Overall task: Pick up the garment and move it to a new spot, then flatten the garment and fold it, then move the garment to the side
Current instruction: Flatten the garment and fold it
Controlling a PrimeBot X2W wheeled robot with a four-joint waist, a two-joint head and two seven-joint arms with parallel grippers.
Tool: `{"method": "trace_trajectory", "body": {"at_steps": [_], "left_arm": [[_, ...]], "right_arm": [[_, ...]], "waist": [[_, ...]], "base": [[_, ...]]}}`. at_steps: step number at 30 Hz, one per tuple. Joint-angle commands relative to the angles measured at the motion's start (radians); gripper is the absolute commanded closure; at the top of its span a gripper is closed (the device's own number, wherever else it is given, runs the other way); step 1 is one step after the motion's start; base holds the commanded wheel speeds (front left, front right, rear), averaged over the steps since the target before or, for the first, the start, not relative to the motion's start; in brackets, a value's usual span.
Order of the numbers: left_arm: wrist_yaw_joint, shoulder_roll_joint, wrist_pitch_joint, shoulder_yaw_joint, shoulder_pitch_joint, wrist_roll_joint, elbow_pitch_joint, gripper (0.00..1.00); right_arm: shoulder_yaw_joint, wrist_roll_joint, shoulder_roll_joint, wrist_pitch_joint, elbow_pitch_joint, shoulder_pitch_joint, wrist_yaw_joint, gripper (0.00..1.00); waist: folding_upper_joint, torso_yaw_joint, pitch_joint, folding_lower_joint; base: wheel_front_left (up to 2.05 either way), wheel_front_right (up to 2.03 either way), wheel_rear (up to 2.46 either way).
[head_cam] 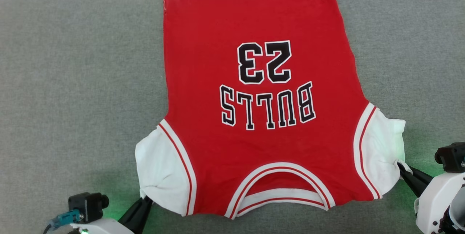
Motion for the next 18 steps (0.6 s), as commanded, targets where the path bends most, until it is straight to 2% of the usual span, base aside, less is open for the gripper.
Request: {"method": "trace_trajectory", "body": {"at_steps": [1, 2, 8, 15, 18], "left_arm": [[0.004, -0.01, 0.008, -0.008, 0.007, -0.007, 0.032, 1.0], [0.002, -0.012, 0.004, -0.006, 0.011, -0.011, 0.033, 1.0], [-0.005, -0.02, -0.008, -0.011, 0.022, -0.014, 0.035, 1.0], [-0.011, -0.035, -0.014, -0.023, 0.006, -0.004, 0.037, 1.0], [-0.017, -0.045, -0.011, -0.033, -0.016, 0.004, 0.034, 1.0]], "right_arm": [[0.021, 0.007, 0.007, 0.009, 0.026, 0.005, -0.002, 0.24], [0.02, 0.008, 0.004, 0.013, 0.021, 0.003, -0.002, 0.0], [-0.079, 0.008, -0.042, 0.03, -0.099, 0.02, -0.002, 0.0], [-0.269, 0.07, -0.084, 0.209, -0.327, 0.005, -0.002, 0.0], [-0.283, 0.062, -0.098, 0.287, -0.353, -0.087, -0.002, 0.0]], "waist": [[-0.0001, -0.007, -0.005, 0.0], [-0.0001, -0.011, -0.008, 0.0], [-0.0001, -0.013, -0.02, 0.0], [-0.0001, 0.006, -0.022, 0.0], [-0.0001, 0.024, -0.006, 0.0]], "base": [[0.0, 0.0, 0.0], [0.0, 0.0, 0.0], [0.0, 0.0, 0.0], [0.0, 0.0, 0.0], [0.0, 0.0, 0.0]]}}
